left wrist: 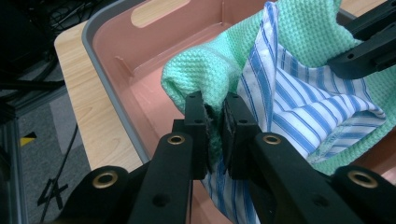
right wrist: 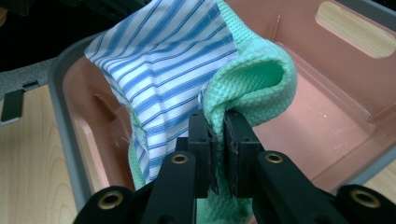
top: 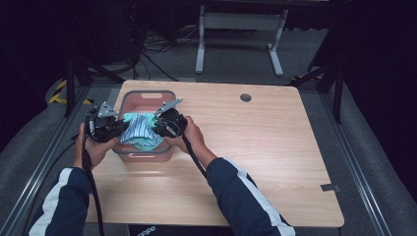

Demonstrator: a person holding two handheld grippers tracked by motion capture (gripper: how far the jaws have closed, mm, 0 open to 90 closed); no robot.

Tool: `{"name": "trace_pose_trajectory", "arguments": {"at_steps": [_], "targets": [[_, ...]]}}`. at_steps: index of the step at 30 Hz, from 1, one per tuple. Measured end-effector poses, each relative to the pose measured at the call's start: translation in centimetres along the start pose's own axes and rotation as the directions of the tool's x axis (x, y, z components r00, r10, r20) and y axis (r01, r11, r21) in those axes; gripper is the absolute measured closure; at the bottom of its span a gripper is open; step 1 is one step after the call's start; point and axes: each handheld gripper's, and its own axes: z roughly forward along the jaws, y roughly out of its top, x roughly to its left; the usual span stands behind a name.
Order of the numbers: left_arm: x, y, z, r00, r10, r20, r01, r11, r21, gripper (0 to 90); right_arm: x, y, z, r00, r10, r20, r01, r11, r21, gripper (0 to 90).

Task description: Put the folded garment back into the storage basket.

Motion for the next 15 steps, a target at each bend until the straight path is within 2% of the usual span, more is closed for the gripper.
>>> {"name": "trace_pose_trajectory", "arguments": {"at_steps": [4,5,7,9,11,15], "targets": [[0.03,-0.03,0.53,1.0,0.002,-0.009,-0.002,1.0,0.008,79.8,-0.24,-0.3,0.11,0.9999,0.006,0.01,-0.006,1.0,0.0,77.9],[0.0,0.07,0.48,0.9999,0.005,-0.014,-0.005,0.9997,0.026,77.5,-0.3,-0.34,0.09,0.9999,0.009,0.01,-0.009,1.0,-0.001,76.6],[-0.04,0.12,0.58,0.9996,0.009,-0.026,-0.009,0.9997,0.021,73.3,-0.39,-0.38,0.05,0.9999,0.01,0.012,-0.01,1.0,-0.002,76.1],[-0.12,0.22,0.64,0.999,-0.007,-0.045,0.008,0.9998,0.02,67.5,-0.48,-0.37,-0.04,0.9997,0.01,0.021,-0.01,1.0,-0.004,73.1],[-0.15,0.23,0.66,0.9991,-0.018,-0.039,0.019,0.9998,0.008,59.6,-0.56,-0.36,-0.21,0.9995,0.011,0.028,-0.011,1.0,-0.004,73.6],[-0.34,0.3,0.4,0.9991,-0.014,-0.041,0.014,0.9999,0.008,55.6,-0.51,-0.4,-0.4,0.9995,0.006,0.032,-0.006,1.0,0.001,73.1]]}}
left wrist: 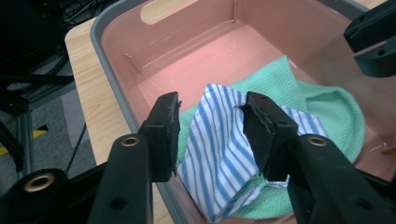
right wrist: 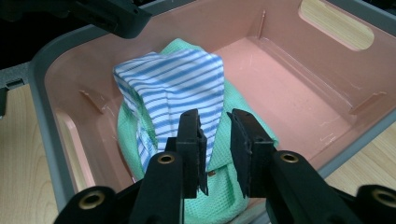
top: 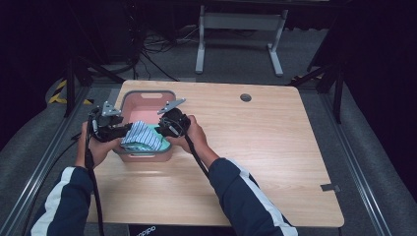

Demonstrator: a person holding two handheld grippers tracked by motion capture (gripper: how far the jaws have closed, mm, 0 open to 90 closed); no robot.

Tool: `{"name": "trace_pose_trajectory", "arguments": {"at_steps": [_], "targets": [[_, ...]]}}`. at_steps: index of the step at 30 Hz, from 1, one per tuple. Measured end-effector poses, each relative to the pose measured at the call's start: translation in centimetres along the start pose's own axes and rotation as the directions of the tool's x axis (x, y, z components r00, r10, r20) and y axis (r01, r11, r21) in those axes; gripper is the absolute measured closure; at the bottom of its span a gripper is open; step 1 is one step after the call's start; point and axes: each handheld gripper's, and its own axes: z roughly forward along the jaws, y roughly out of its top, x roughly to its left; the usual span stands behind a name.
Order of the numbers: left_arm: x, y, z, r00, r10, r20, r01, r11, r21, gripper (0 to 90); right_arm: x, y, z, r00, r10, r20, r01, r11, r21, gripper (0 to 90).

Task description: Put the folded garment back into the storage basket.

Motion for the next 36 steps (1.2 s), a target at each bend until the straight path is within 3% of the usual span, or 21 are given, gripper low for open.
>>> {"name": "trace_pose_trajectory", "arguments": {"at_steps": [7,14,21,23,31,36], "targets": [[-1.0,0.0,-0.9,0.9994,0.019,0.031,-0.017,0.9989,-0.043,52.6,0.2,-0.2,-0.5,0.9997,-0.022,0.01,0.022,1.0,0.009,68.9],[-2.6,0.2,-2.7,0.9987,0.027,0.043,-0.023,0.9951,-0.096,48.0,0.4,-0.2,-2.4,0.9986,-0.045,0.029,0.045,0.999,0.006,60.6],[-5.1,0.5,-3.7,0.9969,0.047,0.063,-0.039,0.9911,-0.127,38.3,0.3,-1.1,-5.7,0.9928,-0.098,0.069,0.096,0.995,0.022,53.3],[-5.7,0.6,-4.0,0.9947,0.072,0.073,-0.063,0.99,-0.126,37.2,0.2,-1.4,-6.5,0.9925,-0.09,0.083,0.089,0.996,0.017,51.8],[-7.2,0.6,-4.6,0.9921,0.096,0.081,-0.084,0.9863,-0.142,35.0,-0.5,-2.4,-9.0,0.9866,-0.092,0.135,0.09,0.996,0.023,47.6],[-8.0,0.6,-4.8,0.9891,0.103,0.106,-0.085,0.9834,-0.16,33.5,-0.8,-3.1,-10.5,0.9812,-0.109,0.159,0.105,0.994,0.039,45.2]]}}
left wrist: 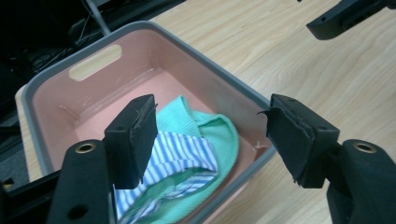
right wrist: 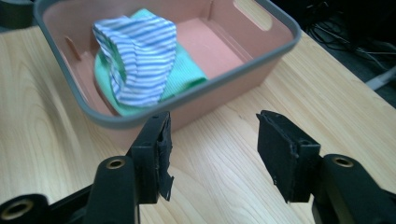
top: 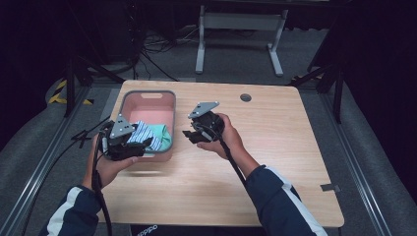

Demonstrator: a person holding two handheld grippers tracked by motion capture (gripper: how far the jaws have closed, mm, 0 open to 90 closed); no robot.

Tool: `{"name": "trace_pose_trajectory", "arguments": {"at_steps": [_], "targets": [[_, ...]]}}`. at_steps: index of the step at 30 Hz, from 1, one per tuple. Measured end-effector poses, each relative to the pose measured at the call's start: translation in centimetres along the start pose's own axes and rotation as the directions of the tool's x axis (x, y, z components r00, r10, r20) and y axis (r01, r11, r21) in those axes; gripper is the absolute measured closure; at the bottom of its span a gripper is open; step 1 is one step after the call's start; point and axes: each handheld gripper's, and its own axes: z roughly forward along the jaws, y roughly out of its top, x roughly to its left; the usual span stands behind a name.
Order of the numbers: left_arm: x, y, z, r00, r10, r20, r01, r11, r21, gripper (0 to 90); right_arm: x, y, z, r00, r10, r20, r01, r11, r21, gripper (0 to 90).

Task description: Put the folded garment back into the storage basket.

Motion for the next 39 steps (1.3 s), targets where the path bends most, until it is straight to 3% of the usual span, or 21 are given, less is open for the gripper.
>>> {"name": "trace_pose_trajectory", "arguments": {"at_steps": [8,16,28,39], "targets": [[-1.5,0.0,0.6,0.9973,0.033,0.065,-0.033,0.9995,-0.002,28.9,-0.6,-1.8,-1.8,0.9993,-0.016,0.033,0.015,0.999,0.033,43.5],[-3.0,-0.3,1.6,0.993,0.064,0.099,-0.065,0.9979,0.0,27.5,-1.3,-3.8,-3.5,0.998,-0.025,0.058,0.021,0.998,0.062,43.0],[-6.4,-1.1,3.5,0.9781,0.133,0.159,-0.137,0.9905,0.011,24.6,-2.4,-7.0,-5.5,0.995,-0.032,0.095,0.023,0.995,0.097,40.9],[-7.9,-2.1,4.7,0.9644,0.178,0.196,-0.187,0.982,0.03,22.9,-3.0,-10.4,-7.2,0.9945,-0.011,0.104,-0.001,0.994,0.113,38.6]]}}
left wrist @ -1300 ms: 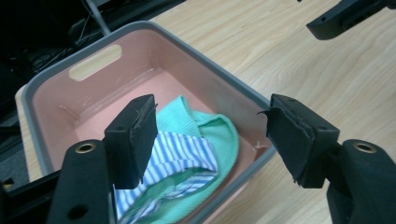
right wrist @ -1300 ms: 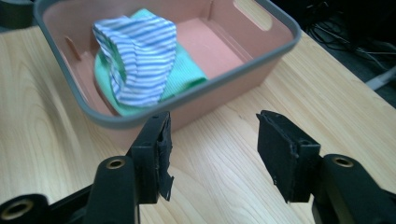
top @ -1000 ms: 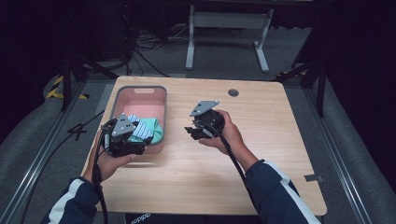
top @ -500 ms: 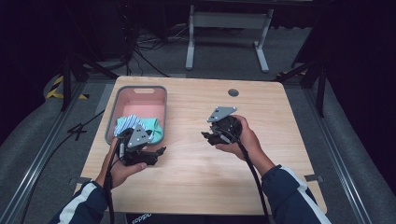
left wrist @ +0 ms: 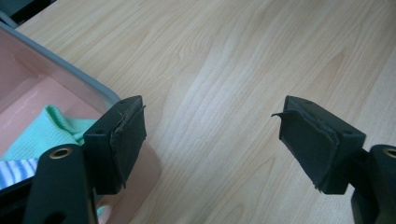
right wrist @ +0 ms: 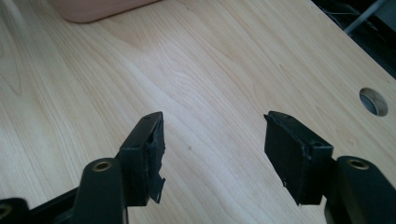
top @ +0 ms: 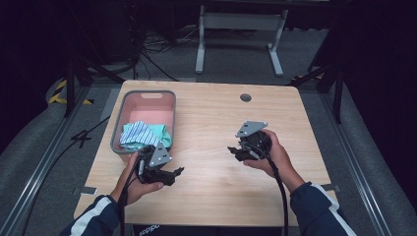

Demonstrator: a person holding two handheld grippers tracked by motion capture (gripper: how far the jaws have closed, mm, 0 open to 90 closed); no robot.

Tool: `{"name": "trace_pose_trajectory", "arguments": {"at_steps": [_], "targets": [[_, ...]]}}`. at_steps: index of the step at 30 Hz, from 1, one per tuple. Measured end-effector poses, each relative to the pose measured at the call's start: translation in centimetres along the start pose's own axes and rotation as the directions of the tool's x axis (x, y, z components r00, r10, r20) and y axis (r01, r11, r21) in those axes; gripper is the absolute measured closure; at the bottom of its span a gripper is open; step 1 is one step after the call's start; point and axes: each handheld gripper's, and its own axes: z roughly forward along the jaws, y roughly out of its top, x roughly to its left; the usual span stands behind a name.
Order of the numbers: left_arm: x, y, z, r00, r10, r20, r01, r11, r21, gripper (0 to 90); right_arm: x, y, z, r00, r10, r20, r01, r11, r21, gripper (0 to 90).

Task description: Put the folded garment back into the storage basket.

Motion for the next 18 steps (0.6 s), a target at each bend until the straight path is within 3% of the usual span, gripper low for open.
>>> {"name": "trace_pose_trajectory", "arguments": {"at_steps": [18], "targets": [[-0.9,-1.4,2.7,0.9949,0.051,0.087,-0.056,0.9967,0.058,21.5,0.3,-6.6,-1.0,0.9995,0.016,0.027,-0.016,1.0,0.02,34.9]]}}
